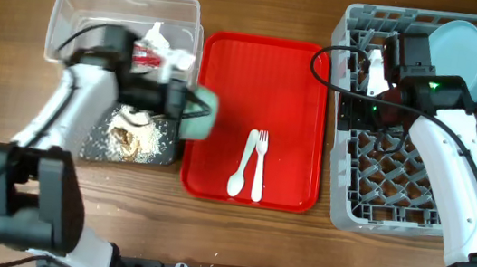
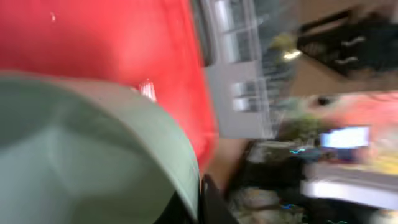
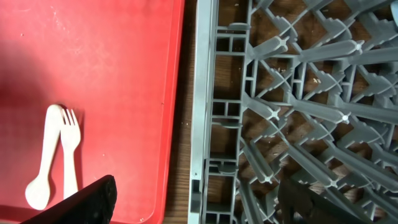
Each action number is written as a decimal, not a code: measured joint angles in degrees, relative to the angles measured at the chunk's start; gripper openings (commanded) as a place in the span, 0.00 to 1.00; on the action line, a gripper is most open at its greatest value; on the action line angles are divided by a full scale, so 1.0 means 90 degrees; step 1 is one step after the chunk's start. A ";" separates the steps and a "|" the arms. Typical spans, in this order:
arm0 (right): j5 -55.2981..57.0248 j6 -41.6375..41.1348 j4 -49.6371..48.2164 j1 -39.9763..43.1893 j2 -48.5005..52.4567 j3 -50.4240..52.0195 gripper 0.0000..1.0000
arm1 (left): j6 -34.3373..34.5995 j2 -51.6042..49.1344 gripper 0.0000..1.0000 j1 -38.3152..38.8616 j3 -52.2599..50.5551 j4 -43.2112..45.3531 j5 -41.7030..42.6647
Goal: Sort waste into correct bins and load items into the dishwasher rack
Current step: 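Set the empty green bowl back on the red tray with the left gripper, then grasp the green bowl with the right gripper and carry it to the rack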
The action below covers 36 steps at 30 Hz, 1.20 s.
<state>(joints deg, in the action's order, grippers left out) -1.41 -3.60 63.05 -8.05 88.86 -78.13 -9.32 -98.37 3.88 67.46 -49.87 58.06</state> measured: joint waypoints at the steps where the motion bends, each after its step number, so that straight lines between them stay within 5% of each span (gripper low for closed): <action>1: 0.0002 0.0000 0.0002 0.0000 0.0000 0.0000 0.84 | 0.0236 0.0010 0.04 0.0403 0.0022 0.0389 -0.0418; 8: 0.0151 -0.0313 0.0015 0.0000 0.0000 0.0000 0.84 | 0.1783 -0.0041 0.04 0.2718 0.0049 0.2297 -0.3818; 12: 0.0170 -0.0369 0.0027 0.0000 0.0000 0.0000 0.85 | 0.2229 -0.0362 0.06 0.3339 0.0049 0.3019 -0.4694; 17: 0.0170 -0.0415 0.0068 0.0000 0.0000 0.0000 0.85 | 0.2450 -0.0661 0.31 0.3594 0.0049 0.3310 -0.4971; 20: 0.0170 -0.0418 0.0066 0.0000 0.0000 0.0000 0.88 | 0.2543 -0.0661 0.44 0.3529 0.0049 0.3296 -0.5003; 25: -0.0085 -0.0432 -0.0287 0.0002 0.0000 0.0000 0.90 | 0.2756 -0.0454 0.49 0.3075 0.0049 0.2591 -0.5042; 29: -0.1095 -0.0432 -0.0976 0.0000 0.0000 0.0002 0.89 | 0.2973 0.0602 0.66 0.2125 0.0051 0.1421 -0.5090; 36: -0.1887 -0.0614 -0.1773 -0.0661 0.0104 0.0000 0.80 | 0.3101 0.1775 0.75 0.0440 0.0080 -0.0136 -0.5141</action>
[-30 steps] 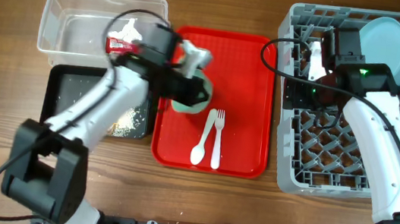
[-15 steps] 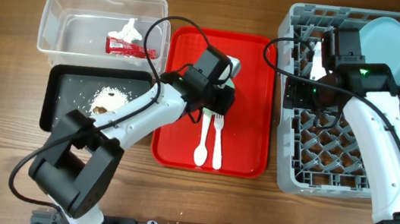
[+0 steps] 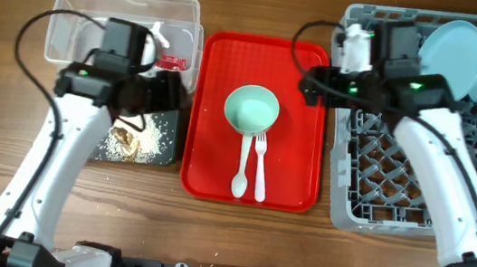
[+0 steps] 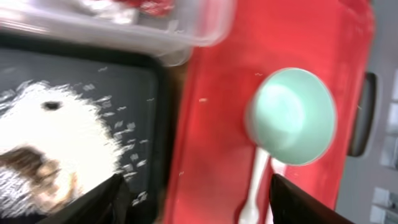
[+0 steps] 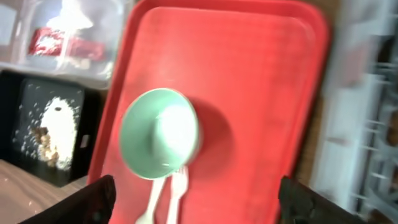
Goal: Sort waste into correct bins and load items into the dishwasher rack
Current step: 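Grasp the green bowl with the right gripper and carry it to the rack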
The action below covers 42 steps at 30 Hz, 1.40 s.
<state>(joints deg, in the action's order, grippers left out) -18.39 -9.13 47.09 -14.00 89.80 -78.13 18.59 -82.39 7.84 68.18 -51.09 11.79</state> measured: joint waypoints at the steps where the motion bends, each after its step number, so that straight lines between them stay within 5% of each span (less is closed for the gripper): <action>1: 0.0032 -0.0129 -0.0036 -0.0182 0.0109 0.0000 0.76 | 0.0000 0.0000 0.75 -0.0138 -0.0002 -0.0073 0.0002; 18: 0.0602 -0.2259 -0.0680 -0.0930 0.2552 0.0000 0.04 | 0.0000 0.0000 0.78 -0.0301 -0.0002 -0.0163 0.0005; 26: 0.0794 -0.2361 -0.0804 -0.0848 0.2531 -0.0015 0.04 | 0.0000 0.0000 0.78 -0.0301 -0.0002 -0.0163 0.0005; 31: 0.1202 -0.1583 -0.0828 -0.0141 0.1656 -0.0464 0.04 | 0.0000 0.0000 0.82 -0.0301 -0.0002 -0.0163 0.0002; 36: 0.3339 0.0585 -0.1435 0.0534 0.0204 -0.0767 0.04 | 0.0000 0.0000 0.85 -0.0301 -0.0002 -0.0160 0.0005; 42: 0.7701 0.2509 -0.3177 0.0561 0.0508 -0.0777 0.04 | 0.0000 0.0000 0.88 -0.0301 -0.0002 -0.0112 0.0005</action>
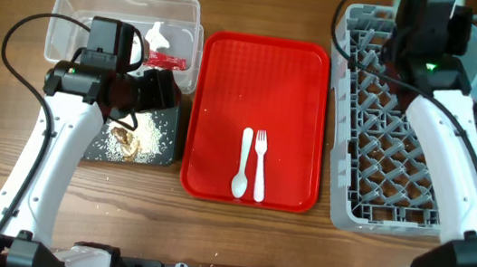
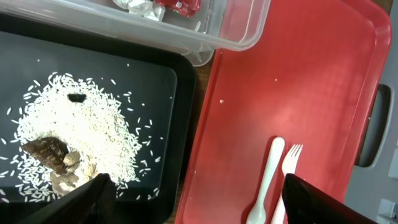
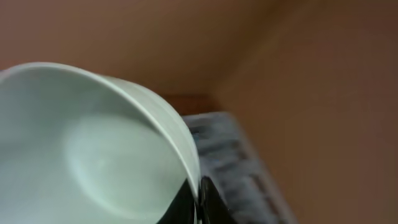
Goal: Sort waste into correct bins and load items into the dishwasher rack
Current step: 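Grasp the green bowl with the right gripper and carry it to the rack, then release the green bowl in the rack's back left and reach to the fork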
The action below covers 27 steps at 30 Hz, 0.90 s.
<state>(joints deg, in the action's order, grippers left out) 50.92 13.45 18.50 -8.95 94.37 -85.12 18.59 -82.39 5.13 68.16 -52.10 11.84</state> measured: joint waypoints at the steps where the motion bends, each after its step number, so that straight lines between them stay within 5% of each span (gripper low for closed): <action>1: 0.0444 0.0236 -0.0311 0.0000 0.0121 0.0000 0.04 | 0.0000 0.0000 0.88 0.0000 0.0000 0.0007 -0.0002; 11: 0.1571 0.0763 -0.0466 -0.0027 0.1821 -0.0005 0.04 | 0.0002 0.0000 0.88 0.0000 0.0000 0.0002 0.0000; 27: 0.0352 -0.1044 0.1647 -0.0539 0.2098 -0.0068 0.04 | 0.0002 0.0000 0.89 0.0000 0.0000 0.0056 0.0000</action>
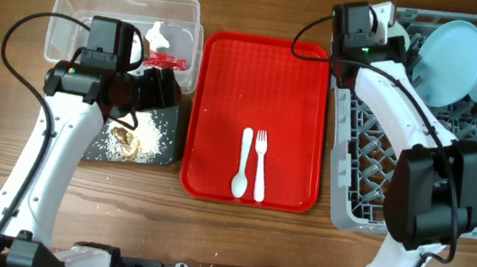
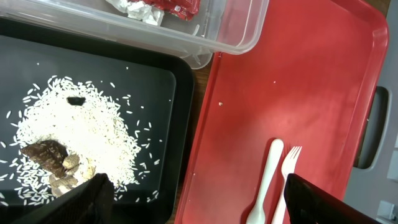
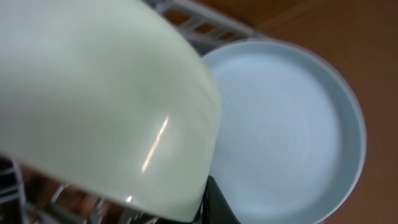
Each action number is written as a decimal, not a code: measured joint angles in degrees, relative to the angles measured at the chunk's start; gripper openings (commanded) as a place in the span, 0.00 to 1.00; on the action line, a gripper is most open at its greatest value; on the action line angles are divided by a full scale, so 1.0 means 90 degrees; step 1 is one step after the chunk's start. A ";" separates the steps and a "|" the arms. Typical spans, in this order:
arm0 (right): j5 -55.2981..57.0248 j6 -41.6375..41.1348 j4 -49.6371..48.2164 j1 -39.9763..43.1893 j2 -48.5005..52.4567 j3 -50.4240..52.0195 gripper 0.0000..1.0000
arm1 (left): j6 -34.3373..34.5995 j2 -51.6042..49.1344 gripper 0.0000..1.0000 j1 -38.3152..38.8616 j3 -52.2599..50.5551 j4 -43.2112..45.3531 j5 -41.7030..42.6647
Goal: Sort waste into correct bins and load items into the dishwasher rack
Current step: 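Release the green bowl in the rack's back left and reach to the fork, then grasp the white fork and place it in the rack with the right gripper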
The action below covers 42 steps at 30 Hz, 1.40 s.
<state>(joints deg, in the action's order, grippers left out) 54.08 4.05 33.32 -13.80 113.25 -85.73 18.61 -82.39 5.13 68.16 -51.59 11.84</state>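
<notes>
My right gripper is shut on the rim of a pale green bowl, held tilted over the back left of the grey dishwasher rack, right beside a blue plate that leans in the rack. A white spoon and fork lie side by side on the red tray. My left gripper hangs open over the black tray's right edge with nothing between its fingers.
A black tray holds spilled rice and a brown scrap. Behind it a clear plastic bin holds white and red wrappers. A yellow round object sits at the rack's right edge.
My right gripper, still holding the green bowl, has moved from above the rack's back to its back left corner, next to the blue plate. The left arm has not moved.
My left gripper held the green bowl beside the bins while the right gripper was open over the rack. Then the bowl stood on the red tray, both grippers open near it. Then the right gripper held it above the rack, and now beside the blue plate.
</notes>
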 measured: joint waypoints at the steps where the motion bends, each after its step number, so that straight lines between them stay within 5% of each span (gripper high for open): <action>1: -0.0119 -0.0175 0.0255 -0.0005 0.0000 -0.0007 0.04 | 0.0000 0.0000 0.91 0.0000 0.0000 0.0000 -0.0002; 4: -0.0665 -0.0483 0.0976 -0.0002 -0.0005 0.0010 0.12 | -0.0002 0.0000 0.92 0.0000 0.0000 0.0002 0.0000; 8: -0.1914 -0.0738 0.1433 0.0010 -0.0287 0.0061 0.43 | 0.0000 0.0000 0.92 0.0000 0.0000 0.0000 0.0000; 11: -0.2846 -0.0848 0.1596 0.0012 -0.1042 0.0070 0.52 | 0.0000 0.0000 0.93 0.0000 0.0000 0.0000 -0.0002; 16: -0.5000 -0.0988 0.1977 0.0012 -0.2606 0.0044 0.53 | 0.0000 0.0000 0.94 0.0000 0.0000 -0.0002 0.0000; 23: -0.6839 -0.1681 0.2725 -0.0483 -0.2676 0.0364 0.54 | -0.0002 0.0000 0.95 0.0000 0.0000 -0.0002 0.0000; 34: -0.7050 -0.3211 0.2268 -0.2310 -0.1122 0.1489 0.52 | 0.0000 0.0000 0.95 0.0000 0.0000 -0.0002 0.0000; 42: -0.6846 -0.3704 0.2120 -0.2361 -0.0068 0.1494 0.34 | 0.0000 0.0000 0.96 0.0000 0.0000 0.0000 0.0000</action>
<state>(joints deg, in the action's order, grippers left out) -7.53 -29.28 52.40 -35.05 112.64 -72.29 18.61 -82.39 5.13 68.16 -51.59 11.84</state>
